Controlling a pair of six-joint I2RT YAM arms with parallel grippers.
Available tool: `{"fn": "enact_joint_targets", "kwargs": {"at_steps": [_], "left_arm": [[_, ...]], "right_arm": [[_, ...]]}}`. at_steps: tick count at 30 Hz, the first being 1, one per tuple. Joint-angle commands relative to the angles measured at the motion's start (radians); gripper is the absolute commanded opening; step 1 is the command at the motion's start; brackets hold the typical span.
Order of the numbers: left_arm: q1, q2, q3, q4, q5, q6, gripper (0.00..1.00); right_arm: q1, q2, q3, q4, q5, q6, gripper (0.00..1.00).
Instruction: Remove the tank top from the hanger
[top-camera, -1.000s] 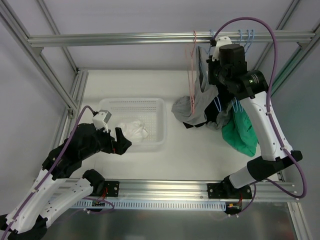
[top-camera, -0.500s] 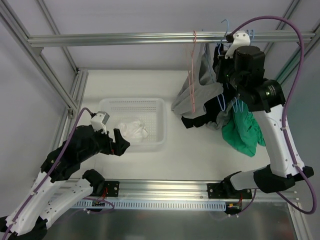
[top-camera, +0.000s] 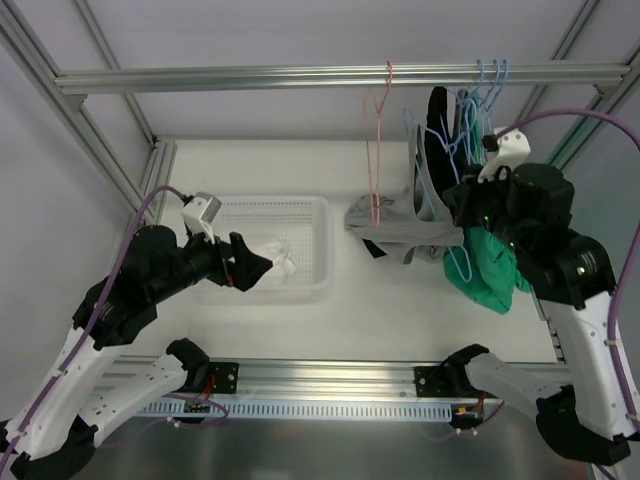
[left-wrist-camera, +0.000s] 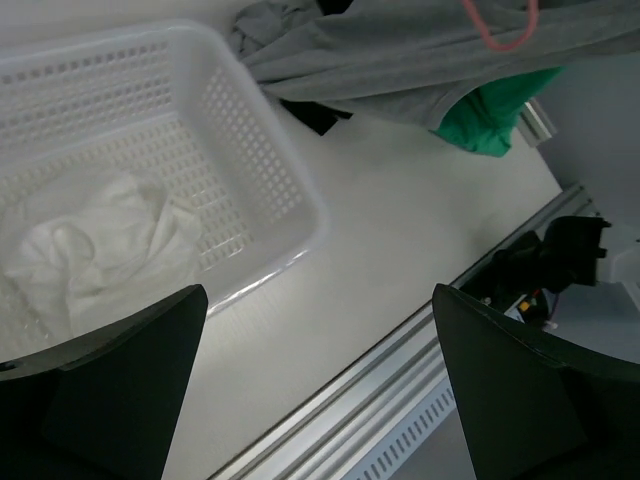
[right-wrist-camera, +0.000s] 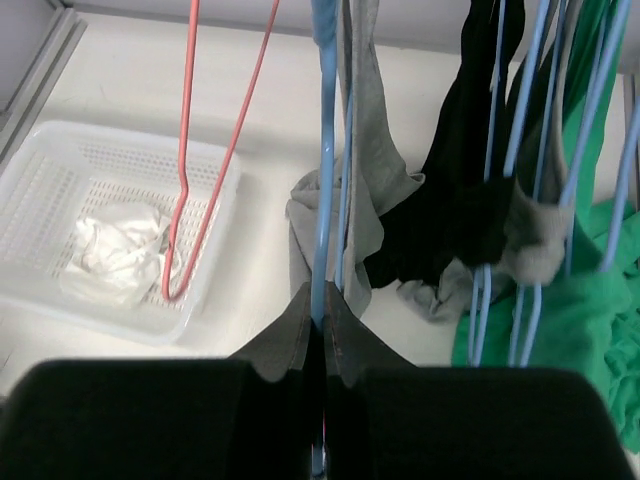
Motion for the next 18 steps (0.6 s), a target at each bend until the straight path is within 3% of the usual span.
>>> {"fn": "enact_joint_targets", "kwargs": {"at_steps": [1, 4, 7, 11, 15, 18], "left_arm": [[0.002, 0.093, 0.09, 0.189, 0.196, 0.034, 0.99], [0.001, 0.172, 0.162, 0.347, 0.342, 0.004, 0.99], [-0.056, 0.282, 0.267, 0.441, 0.369, -0.013, 0.99], [-0.356, 0.521, 0.476, 0.441, 0.132, 0.149, 0.99], [-0.536, 0.705, 0.675, 0.439, -0.089, 0.278, 0.99], [-0.57, 0.825, 0.8, 0.439, -0.185, 0.312, 0.99]], "right_arm": [[-0.002, -0.154, -0.054, -0.02, -0.066, 0.011, 0.0], [-0.002, -0.269, -0.106, -0.066, -0.104, 0.005, 0.0], [-0.002, -0.37, -0.131, -0.129, -0.167, 0.005, 0.0], [-0.002, -0.476, -0.132, -0.225, -0.235, 0.019, 0.0], [-0.004, -0.538, -0.07, -0.32, -0.193, 0.034, 0.0], [-0.002, -0.55, 0.025, -0.406, -0.164, 0.039, 0.0]]}}
